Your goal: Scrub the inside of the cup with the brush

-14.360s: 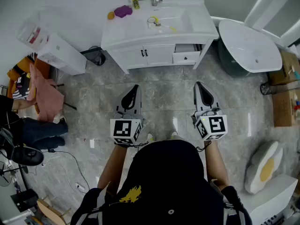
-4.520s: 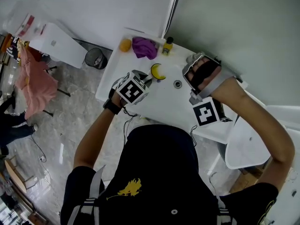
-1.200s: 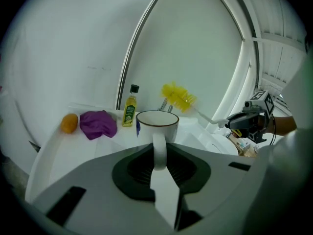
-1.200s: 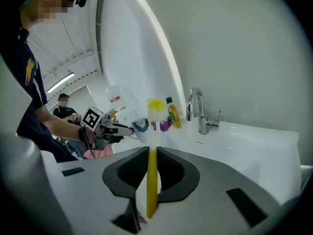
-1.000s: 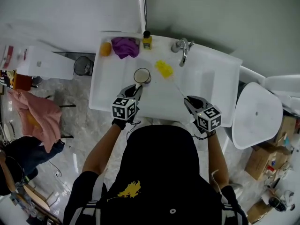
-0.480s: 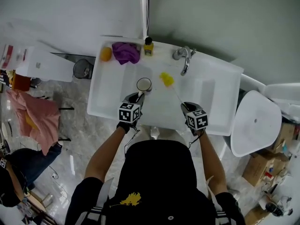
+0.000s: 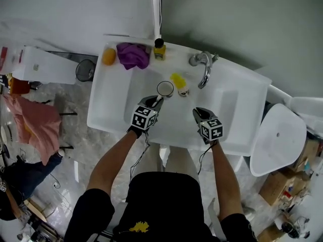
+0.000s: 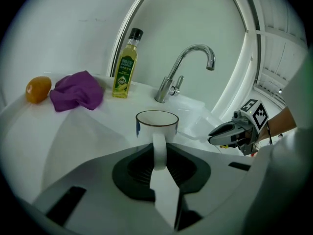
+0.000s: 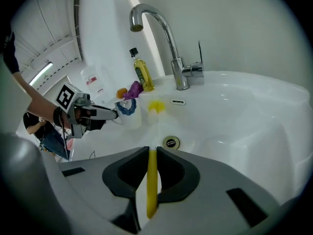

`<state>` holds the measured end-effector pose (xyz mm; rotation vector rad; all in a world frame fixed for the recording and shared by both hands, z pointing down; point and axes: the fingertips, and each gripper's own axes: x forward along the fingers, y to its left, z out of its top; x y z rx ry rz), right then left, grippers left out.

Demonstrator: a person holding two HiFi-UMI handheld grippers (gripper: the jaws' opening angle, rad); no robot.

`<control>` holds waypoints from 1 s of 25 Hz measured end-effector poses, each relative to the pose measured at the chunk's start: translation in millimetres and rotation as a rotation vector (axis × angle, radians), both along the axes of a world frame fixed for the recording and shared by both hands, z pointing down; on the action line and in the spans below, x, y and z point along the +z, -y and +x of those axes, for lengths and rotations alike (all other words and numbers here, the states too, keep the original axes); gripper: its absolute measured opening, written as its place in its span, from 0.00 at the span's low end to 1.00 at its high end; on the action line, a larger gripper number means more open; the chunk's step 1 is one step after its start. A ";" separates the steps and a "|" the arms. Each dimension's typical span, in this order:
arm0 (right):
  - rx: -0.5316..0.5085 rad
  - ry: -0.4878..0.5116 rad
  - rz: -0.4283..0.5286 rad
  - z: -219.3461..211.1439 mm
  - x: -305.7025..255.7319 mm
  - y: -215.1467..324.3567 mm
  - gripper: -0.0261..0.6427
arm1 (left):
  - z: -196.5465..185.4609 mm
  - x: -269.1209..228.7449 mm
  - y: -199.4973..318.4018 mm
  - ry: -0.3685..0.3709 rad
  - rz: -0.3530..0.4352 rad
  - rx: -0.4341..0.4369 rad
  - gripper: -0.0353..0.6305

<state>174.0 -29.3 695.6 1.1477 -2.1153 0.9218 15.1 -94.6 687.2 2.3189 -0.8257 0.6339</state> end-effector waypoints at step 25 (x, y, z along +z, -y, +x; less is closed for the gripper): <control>-0.016 -0.142 -0.175 22.4 112.5 -15.2 0.16 | 12.7 94.4 20.9 0.071 0.011 0.026 0.17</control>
